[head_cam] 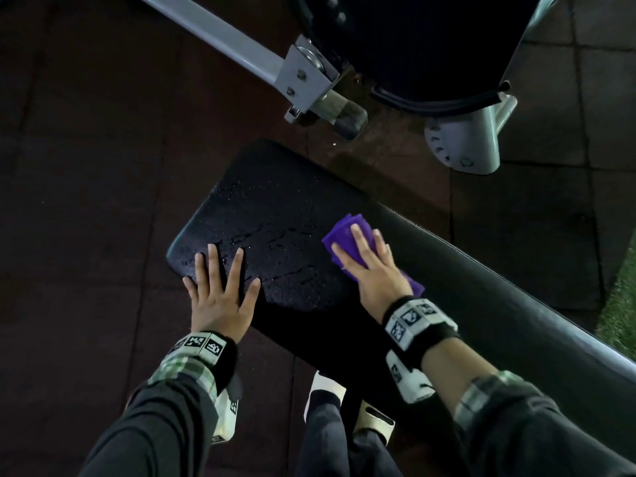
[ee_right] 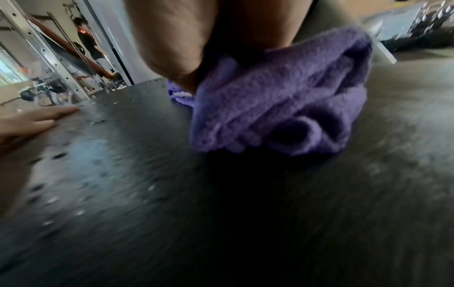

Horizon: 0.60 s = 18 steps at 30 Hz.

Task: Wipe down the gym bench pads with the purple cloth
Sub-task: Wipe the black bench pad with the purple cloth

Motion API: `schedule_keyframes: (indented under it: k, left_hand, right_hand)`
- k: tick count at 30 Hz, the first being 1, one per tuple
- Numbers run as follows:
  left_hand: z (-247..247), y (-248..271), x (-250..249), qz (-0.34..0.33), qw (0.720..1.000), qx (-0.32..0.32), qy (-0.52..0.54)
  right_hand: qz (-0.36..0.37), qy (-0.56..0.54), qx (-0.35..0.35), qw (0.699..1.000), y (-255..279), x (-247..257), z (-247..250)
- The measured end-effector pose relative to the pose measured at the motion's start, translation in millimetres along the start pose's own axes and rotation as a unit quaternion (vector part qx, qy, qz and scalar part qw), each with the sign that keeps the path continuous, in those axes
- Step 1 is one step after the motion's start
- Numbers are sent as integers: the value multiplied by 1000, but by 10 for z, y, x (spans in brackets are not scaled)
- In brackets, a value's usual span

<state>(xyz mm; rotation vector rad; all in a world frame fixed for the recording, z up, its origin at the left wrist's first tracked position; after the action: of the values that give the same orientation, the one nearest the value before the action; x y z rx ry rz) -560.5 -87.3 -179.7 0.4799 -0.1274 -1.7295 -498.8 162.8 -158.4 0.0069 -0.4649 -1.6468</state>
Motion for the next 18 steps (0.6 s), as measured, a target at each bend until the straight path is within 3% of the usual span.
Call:
schedule_keyframes:
  k: [4,6,9,12,16,18]
  left_hand:
    - [2,-5,-1,2,1000,1,3]
    - [-10,-9,-5,2,1000,8,3]
    - [1,-5,-11,5,1000,3,5]
    - [21,2,-21,4,1000,-10,8]
    - [16,0,-15,4,1000,-6,5]
    - [13,-6,-21,3,1000,-2,2]
  right_hand:
    - [170,67,26,983,513,259,-251]
    - [193,78,46,977,793,69,-321]
    - [127,46,49,990,803,-359,-248]
    - [39,3,63,997,465,-560,-183]
    - [23,-6,1,1000,88,-145,-62]
    - [55,2,-13,998,129,86,-117]
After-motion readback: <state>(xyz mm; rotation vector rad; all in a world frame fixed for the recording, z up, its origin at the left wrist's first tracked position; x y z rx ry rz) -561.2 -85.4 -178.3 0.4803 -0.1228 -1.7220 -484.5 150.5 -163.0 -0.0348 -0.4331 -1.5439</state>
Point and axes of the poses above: each hand's wrist, its own y-axis away from the middle knuckle, its own z-axis out of the back of the hand, x = y × z, the point moved 8 cm from there along -y, towards the middle knuckle, and after that the axes turned 10 degrees about -x, right-handed, at the moved point
